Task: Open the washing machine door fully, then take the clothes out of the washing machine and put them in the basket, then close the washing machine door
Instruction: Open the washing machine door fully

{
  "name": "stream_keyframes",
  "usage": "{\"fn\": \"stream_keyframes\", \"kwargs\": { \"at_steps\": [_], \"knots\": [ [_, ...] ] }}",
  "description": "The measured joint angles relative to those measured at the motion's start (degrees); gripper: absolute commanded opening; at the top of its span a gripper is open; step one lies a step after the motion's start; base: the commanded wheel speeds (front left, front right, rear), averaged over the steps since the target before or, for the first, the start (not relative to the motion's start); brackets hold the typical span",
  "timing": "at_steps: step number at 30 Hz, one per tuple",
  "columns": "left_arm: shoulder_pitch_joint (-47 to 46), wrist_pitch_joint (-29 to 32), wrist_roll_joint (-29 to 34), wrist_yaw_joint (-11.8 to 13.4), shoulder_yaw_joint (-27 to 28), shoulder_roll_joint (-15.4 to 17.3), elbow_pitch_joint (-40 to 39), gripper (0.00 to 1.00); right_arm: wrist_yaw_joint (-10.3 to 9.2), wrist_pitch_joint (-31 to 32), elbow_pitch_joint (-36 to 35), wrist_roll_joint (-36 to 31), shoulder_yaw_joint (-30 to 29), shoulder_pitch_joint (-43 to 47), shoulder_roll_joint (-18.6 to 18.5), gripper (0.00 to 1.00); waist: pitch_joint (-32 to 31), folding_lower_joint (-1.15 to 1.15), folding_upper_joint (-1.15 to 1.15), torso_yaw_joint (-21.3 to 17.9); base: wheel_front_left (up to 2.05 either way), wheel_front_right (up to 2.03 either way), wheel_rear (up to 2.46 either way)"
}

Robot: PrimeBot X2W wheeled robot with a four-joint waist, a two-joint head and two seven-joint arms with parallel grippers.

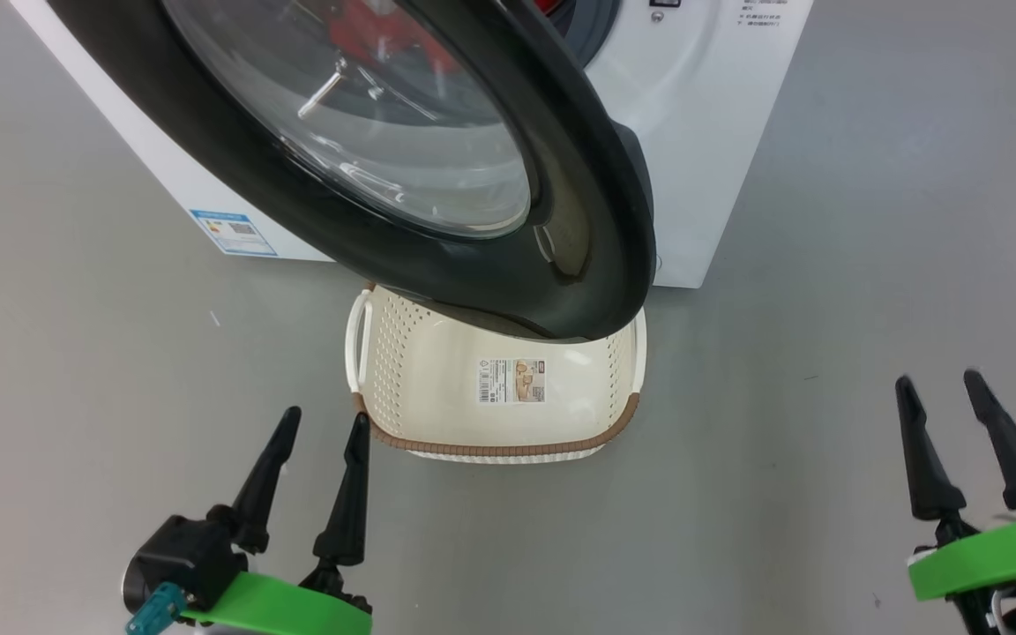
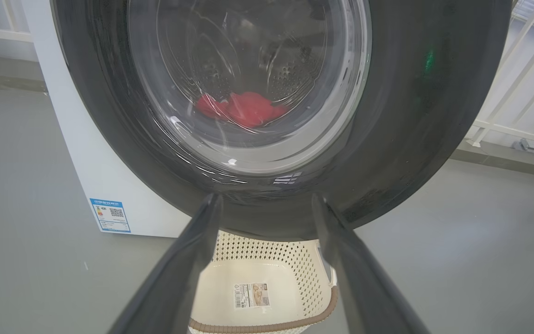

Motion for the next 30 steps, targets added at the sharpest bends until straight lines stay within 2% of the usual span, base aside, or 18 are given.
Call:
{"fn": "stream_keyframes", "kwargs": {
  "at_steps": [17,18,19,20,23,30],
  "knots": [
    [0.0,0.0,0.4,0.0,0.1,0.0,-0.1,1.0,0.0,0.0,-0.8,-0.2,-0.7,0.8,1.2,1.0,0.1,0.0,0.0,-0.2,0.0,0.0,0.0],
    [0.0,0.0,0.4,0.0,0.1,0.0,-0.1,1.0,0.0,0.0,-1.0,0.2,-0.7,0.8,1.2,0.57,0.1,0.0,0.0,-0.2,0.0,0.0,0.0],
    [0.0,0.0,0.4,0.0,0.1,0.0,-0.1,1.0,0.0,0.0,-1.2,0.7,-0.6,0.7,1.2,0.33,0.2,0.0,0.0,-0.2,0.0,0.0,0.0],
    [0.0,0.0,0.4,0.0,0.0,0.0,-0.1,1.0,0.0,0.0,-1.5,1.4,-0.5,0.6,1.3,0.0,0.3,0.0,0.0,-0.2,0.0,0.0,0.0],
    [0.0,0.0,0.4,0.0,-0.1,0.0,-0.1,1.0,0.0,0.0,-2.3,3.2,0.6,-1.0,1.2,0.0,0.4,0.0,0.0,-0.2,0.0,0.0,0.0],
    [0.0,0.0,0.4,0.0,-0.6,0.0,-0.1,1.0,0.0,0.0,-3.0,12.3,6.1,-7.7,0.0,0.0,0.2,0.0,0.0,-0.2,0.0,0.0,0.0]
  ]
}}
